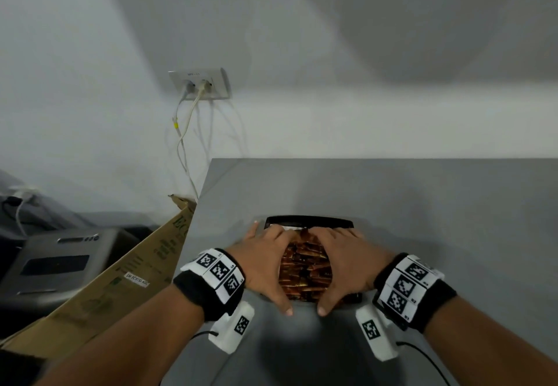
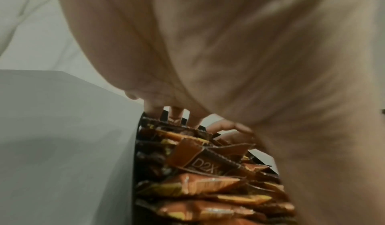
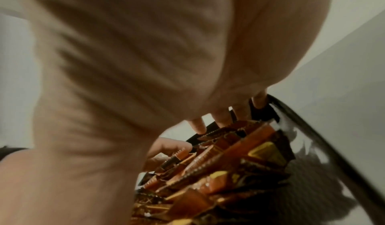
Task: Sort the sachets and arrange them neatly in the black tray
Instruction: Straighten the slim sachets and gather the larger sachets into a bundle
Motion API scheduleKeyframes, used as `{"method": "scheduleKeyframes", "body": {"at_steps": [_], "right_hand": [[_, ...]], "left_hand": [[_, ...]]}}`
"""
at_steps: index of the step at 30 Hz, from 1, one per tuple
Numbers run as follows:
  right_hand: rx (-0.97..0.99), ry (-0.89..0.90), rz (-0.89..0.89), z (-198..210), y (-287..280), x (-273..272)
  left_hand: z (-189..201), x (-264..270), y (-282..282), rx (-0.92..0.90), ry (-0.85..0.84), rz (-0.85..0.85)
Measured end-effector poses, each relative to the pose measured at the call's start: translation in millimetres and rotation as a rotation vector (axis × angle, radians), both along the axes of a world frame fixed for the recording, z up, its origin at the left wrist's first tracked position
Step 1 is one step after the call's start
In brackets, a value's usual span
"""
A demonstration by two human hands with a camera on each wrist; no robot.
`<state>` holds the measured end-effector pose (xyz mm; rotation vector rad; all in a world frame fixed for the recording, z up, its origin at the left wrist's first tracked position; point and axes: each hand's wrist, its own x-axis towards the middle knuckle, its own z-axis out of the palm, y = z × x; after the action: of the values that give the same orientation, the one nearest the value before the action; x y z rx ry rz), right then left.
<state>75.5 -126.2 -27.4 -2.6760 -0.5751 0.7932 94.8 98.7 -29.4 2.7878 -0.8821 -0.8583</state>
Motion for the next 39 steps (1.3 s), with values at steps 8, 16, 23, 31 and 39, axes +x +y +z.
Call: {"method": "scheduleKeyframes", "body": {"at_steps": [8,16,23,31,39], "right_hand": [[-0.023,-0.004,0.047,-4,0,7],[0.096,-0.038,0.059,-8,0,-5],[0.083,-0.071,0.028,-13,-1,-20],[0.109,-0.148,-0.005,-11,2,-25],[0.140,-0.255,-0.034,-16,-5,-31]], "left_hand": [[-9,3,-5,0.008,-0.065,-0.028],[-16,-5,0,-0.148,-0.152,-0.048],[-22,-19,-1,-0.170,-0.175,-0.034],[-20,-26,-8,-0.151,-0.254,-0.017],[-19,-27,-2,-0.158,-0.194,0.031]]}}
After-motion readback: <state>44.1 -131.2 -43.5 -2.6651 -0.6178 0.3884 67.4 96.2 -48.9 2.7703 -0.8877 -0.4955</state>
